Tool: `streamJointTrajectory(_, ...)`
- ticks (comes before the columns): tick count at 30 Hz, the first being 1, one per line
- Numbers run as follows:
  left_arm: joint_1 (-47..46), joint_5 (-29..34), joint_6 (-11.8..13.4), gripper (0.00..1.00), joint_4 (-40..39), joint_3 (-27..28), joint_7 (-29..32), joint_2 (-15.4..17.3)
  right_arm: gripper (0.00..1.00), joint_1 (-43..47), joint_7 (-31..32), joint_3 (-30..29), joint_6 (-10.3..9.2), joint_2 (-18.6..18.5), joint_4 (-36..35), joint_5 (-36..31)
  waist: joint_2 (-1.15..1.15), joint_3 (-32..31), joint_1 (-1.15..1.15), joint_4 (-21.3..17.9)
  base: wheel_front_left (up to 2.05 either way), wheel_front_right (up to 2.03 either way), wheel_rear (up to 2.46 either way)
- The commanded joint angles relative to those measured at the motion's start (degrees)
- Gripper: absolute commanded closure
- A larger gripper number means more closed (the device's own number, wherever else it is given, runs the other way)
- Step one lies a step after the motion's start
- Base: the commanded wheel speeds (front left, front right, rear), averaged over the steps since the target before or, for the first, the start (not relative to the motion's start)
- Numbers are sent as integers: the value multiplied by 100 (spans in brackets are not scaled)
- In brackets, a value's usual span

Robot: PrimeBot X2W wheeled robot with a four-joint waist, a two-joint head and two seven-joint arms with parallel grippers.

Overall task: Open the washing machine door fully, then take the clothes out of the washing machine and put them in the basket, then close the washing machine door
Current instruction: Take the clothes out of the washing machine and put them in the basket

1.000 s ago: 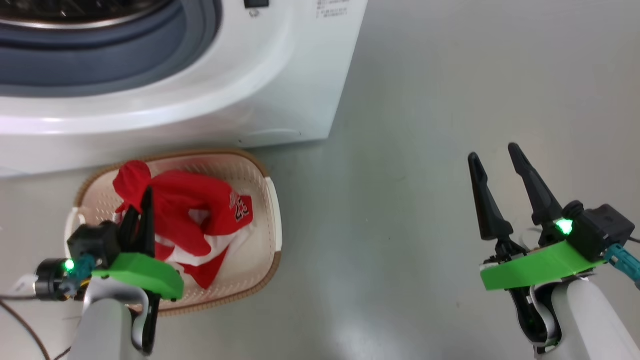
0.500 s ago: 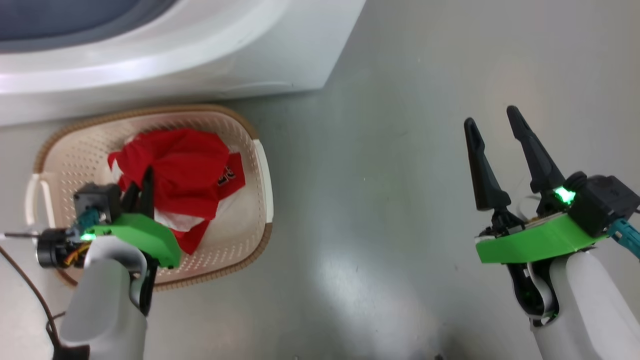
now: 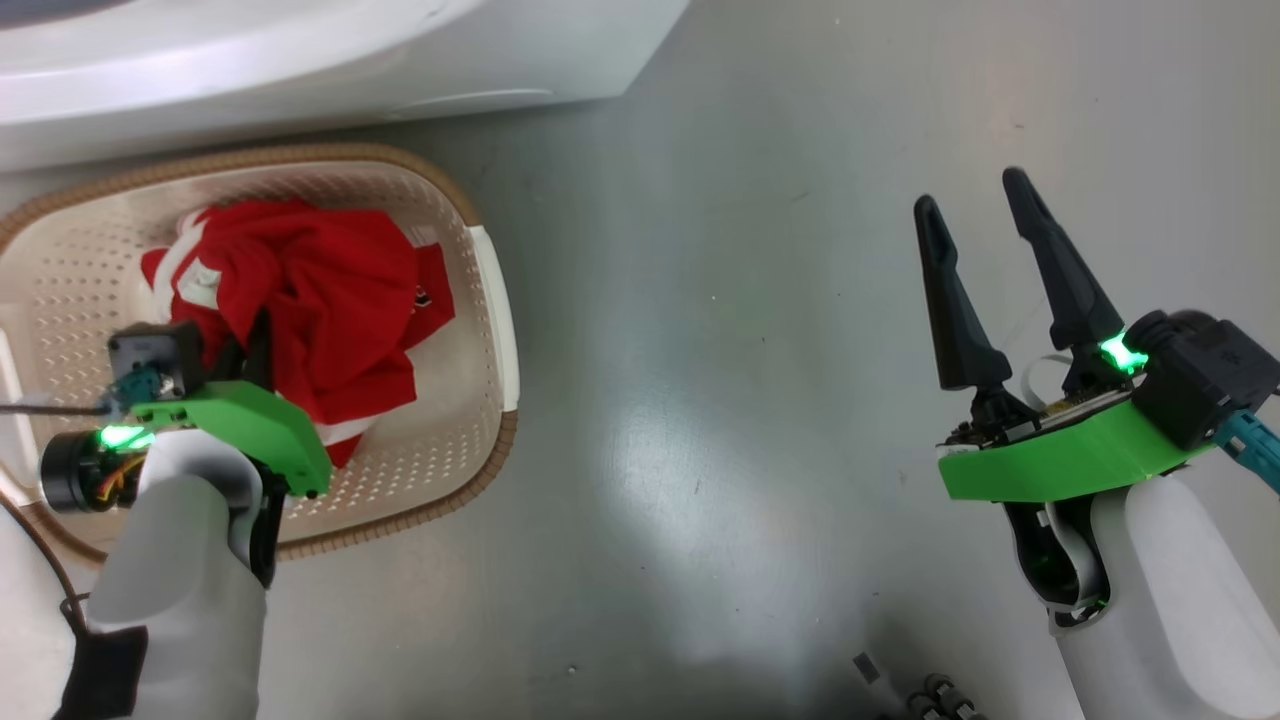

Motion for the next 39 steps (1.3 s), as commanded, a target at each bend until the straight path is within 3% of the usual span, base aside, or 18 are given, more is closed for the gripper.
streamJointTrajectory(1, 37, -110, 11, 100, 151, 149, -29, 222, 0, 17, -36, 119, 36, 11, -150, -55, 0, 86, 0, -43, 0, 0, 0)
streamJointTrajectory(5, -167, -139, 3, 97, 522, 119, -29, 262, 0, -5, -36, 155, 36, 12, -137, -70, 0, 101, 0, -51, 0, 0, 0)
streamJointTrajectory(8, -254, -160, -1, 59, 622, 101, -29, 282, 0, -27, -36, 176, 36, 17, -113, -71, 0, 75, 0, -45, 0, 0, 0)
streamJointTrajectory(9, -263, -166, -4, 42, 629, 93, -29, 278, 0, -30, -36, 180, 36, 18, -104, -73, 0, 52, 0, -39, 0, 0, 0)
streamJointTrajectory(10, -255, -170, -6, 13, 632, 83, -29, 269, 0, -24, -36, 183, 36, 20, -94, -76, 0, 18, 0, -32, 0, 0, 0)
streamJointTrajectory(11, -224, -184, -12, 0, 632, 66, -29, 248, 0, -14, -36, 185, 36, 19, -74, -76, 0, -46, 0, -13, 0, 0, 0)
streamJointTrajectory(22, 121, -331, -59, 0, 385, 44, -29, 176, 0, 78, -36, 197, 36, -77, 49, -91, 0, -522, 0, 108, 0, 0, 0)
streamJointTrajectory(39, 1435, -759, -92, 0, -1095, -148, -29, 101, 0, 566, -36, 192, 36, -193, 380, -15, 0, -2062, 0, 318, 0, 0, 0)
